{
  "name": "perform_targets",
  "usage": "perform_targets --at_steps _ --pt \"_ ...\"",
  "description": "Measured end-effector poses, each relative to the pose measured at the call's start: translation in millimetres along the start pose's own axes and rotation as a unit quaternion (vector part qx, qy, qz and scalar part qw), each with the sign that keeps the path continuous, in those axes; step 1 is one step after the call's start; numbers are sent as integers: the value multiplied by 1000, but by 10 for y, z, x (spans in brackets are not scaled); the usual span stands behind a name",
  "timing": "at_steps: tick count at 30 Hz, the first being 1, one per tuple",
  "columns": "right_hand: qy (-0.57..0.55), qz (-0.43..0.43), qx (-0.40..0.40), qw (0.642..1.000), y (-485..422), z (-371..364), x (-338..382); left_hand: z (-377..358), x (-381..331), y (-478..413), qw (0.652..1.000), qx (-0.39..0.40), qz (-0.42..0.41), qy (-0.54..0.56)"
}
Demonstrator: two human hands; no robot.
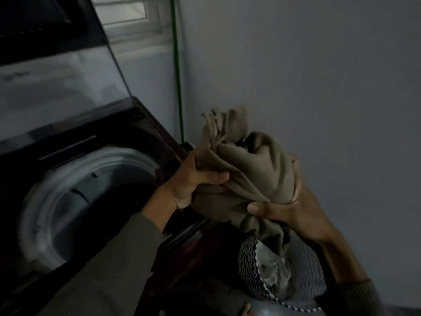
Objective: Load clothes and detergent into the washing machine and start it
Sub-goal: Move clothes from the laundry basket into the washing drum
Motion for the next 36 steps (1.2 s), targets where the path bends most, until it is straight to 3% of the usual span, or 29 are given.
perform_targets --at_steps 6,10,15,17,20,23,30,33,36 --pt "130 57 -12 990 -489 -1027 679 1000 -179 712 961 -236 -33 139" --pt "254 118 -7 960 -700 -1753 930 1485 -206 1188 930 -285 -49 225" --pt "375 186 -9 908 -847 -2494 865 2001 -293 1734 908 -321 -95 253" --pt "408 143 -10 902 -903 -2688 679 2168 -358 1928 903 -340 -115 238" --pt "301 89 90 945 -964 -2985 490 2372 -414 2164 894 -376 -117 216" --pt "205 46 183 960 -1079 -3188 321 2547 -418 2299 890 -406 -107 179" --pt "103 -60 194 974 -1364 -3281 -77 2752 -320 2346 857 -478 -46 186" --pt "124 -99 185 970 -1449 -3234 -367 2788 -203 2268 865 -471 -15 171" --pt "77 -164 167 969 -1531 -3177 -688 2825 -17 2182 862 -486 33 140"
Point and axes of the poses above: each hand's wrist, its own y-axis away from the middle knuckle, its own z-axis out of the back of the hand, x = y × z, the point moved 7 cm from there along -y, towards the middle knuckle, and after that the axes turned 1 degree about z, right-handed, at the moved point
